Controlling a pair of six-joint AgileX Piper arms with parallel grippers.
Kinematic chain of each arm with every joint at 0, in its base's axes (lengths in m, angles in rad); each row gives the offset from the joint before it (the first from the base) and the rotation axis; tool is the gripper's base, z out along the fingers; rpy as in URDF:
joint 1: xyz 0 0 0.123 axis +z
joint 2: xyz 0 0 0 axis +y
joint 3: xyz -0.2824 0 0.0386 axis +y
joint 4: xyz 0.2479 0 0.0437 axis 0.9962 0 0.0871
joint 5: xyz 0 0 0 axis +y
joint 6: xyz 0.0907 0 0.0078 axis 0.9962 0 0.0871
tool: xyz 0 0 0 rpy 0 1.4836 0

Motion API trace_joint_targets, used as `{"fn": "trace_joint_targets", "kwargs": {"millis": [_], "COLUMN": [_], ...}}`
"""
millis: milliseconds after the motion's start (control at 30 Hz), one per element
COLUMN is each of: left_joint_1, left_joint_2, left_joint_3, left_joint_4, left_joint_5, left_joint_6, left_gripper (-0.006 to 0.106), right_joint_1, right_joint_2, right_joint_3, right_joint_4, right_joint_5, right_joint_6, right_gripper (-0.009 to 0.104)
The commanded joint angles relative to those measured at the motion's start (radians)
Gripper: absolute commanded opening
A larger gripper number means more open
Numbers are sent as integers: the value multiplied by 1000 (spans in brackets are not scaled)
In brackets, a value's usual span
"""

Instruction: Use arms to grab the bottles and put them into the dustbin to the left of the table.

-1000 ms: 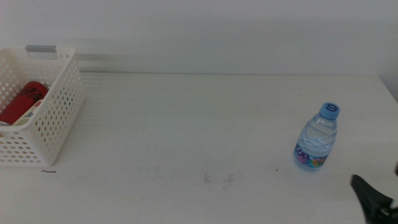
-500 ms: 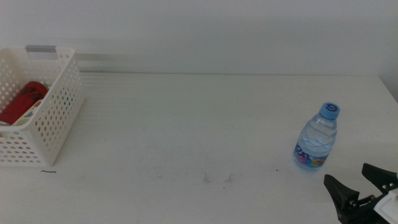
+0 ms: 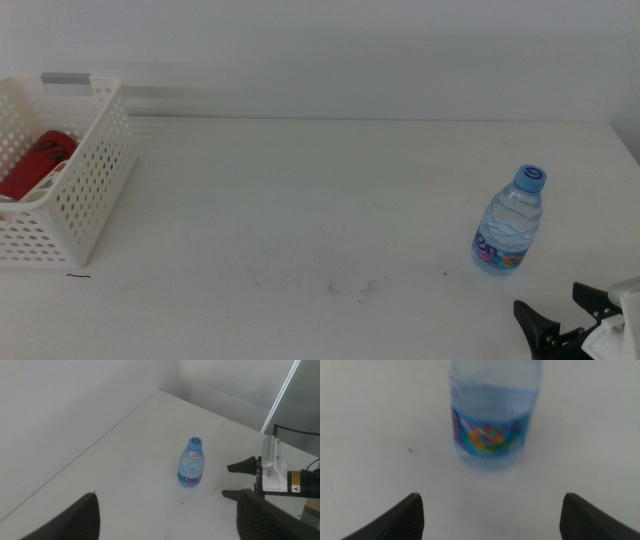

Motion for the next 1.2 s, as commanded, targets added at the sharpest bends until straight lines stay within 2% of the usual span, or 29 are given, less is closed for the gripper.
{"fn": "trace_joint_targets", "kwargs": {"millis": [0,133,433,867,967,1033,1067,1100,1167], "left_joint_1": [-2,-2,-2,-2,-2,-2,-2,-2,-2], "left_joint_2": [0,0,0,0,0,0,0,0,0], "left_joint_3": [-2,-2,-2,-2,-2,-2,-2,-2,-2], "left_joint_4": [-2,-2,-2,-2,-2,-2,-2,-2,-2], "left_joint_5": [-2,-2,-2,-2,-2,-2,-2,-2,-2], "left_joint_6": [-5,-5,-5,-5,-5,-5,-5,-5,-5], "left_gripper": [94,94,94,94,94,94,94,94,94], "right_joint_1": [2,2,2,2,2,2,2,2,16], "right_joint_2": [31,60,137,253,255,255,255,255,255], "right_joint_3": [4,-50,-189,-383,-403,-406,-408,-408,-408], "right_joint_4": [22,0,-6,-6,19,43,49,49,41], "right_joint_5": [-26,-26,-26,-26,-26,-26,-26,-26,-26], "right_joint_6": [-12,-10,-5,-1,-1,-1,-1,-1,-1], "right_gripper": [93,93,93,93,91,81,68,50,1]}}
